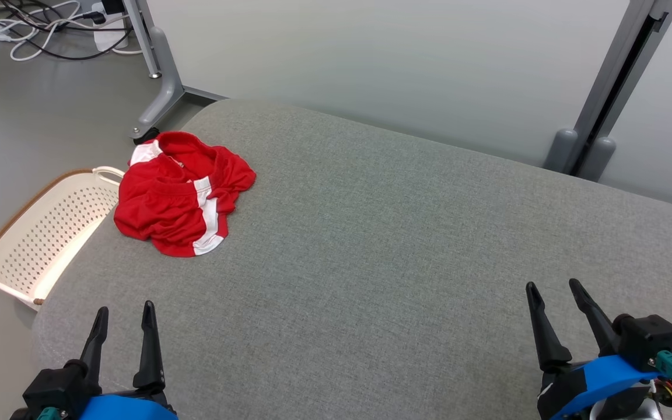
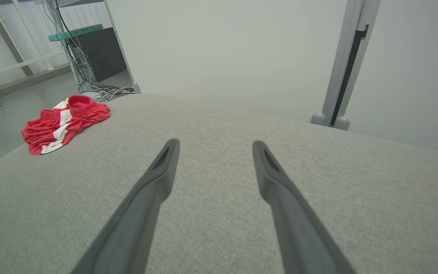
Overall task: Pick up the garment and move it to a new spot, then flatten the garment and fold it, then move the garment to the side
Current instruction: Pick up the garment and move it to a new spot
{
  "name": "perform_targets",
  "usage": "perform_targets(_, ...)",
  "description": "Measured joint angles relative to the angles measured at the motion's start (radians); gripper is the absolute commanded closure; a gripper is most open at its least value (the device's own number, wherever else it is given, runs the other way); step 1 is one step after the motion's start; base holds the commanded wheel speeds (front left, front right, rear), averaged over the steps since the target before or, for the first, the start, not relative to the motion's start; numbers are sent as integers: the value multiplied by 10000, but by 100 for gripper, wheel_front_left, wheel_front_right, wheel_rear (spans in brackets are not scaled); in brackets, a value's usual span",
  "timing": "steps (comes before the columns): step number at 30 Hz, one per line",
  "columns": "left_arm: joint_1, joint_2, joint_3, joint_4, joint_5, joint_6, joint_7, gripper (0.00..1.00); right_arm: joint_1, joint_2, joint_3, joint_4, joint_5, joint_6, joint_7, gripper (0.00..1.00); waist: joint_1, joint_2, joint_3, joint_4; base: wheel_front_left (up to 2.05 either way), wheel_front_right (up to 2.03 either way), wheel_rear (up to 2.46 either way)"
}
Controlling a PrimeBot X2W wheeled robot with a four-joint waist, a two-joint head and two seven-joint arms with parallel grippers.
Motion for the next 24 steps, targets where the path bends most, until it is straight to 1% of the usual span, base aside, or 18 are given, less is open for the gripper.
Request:
perform_targets(5, 29, 19, 2, -79, -54, 10, -6, 0, 0, -2, 33, 0, 2, -2, 10, 0, 0, 0, 24, 16, 0, 0, 0)
perform_targets(9, 2, 100, 15, -458, -155, -54, 33, 0, 0, -2, 33, -17, 15, 0, 12, 0, 0, 0, 119, -61, 0, 0, 0)
perform_targets(11, -133, 217, 90, -748, -232, -84, 176, 0, -4, 0, 54, -52, 15, 0, 25, 0, 0, 0, 195, -125, 0, 0, 0)
perform_targets(13, -405, 464, 217, -1097, -232, -96, 349, 0, -11, -2, 54, -104, 13, 0, 56, 0, 0, 0, 293, -194, 0, 0, 0)
perform_targets(16, -905, 844, 485, -1469, -408, -140, 800, 0, -45, -2, 59, -211, -10, 0, 86, 0, 0, -1, 504, -321, 0, 0, 0)
perform_targets(19, -1555, 1214, 859, -1469, -830, -163, 1490, 0, -173, -2, 142, -355, -82, 0, 157, 0, 0, 0, 790, -533, 0, 0, 0)
perform_targets(21, -2080, 1453, 1064, -1260, -1198, -261, 2067, 0, -316, 0, 247, -518, -113, -2, 221, 0, 0, 0, 1053, -737, 0, 0, 0)
perform_targets(24, -3024, 1714, 1283, -575, -1797, -351, 3049, 0, -546, 0, 303, -817, -301, 0, 408, 0, 1, 0, 1530, -1041, 0, 0, 0)
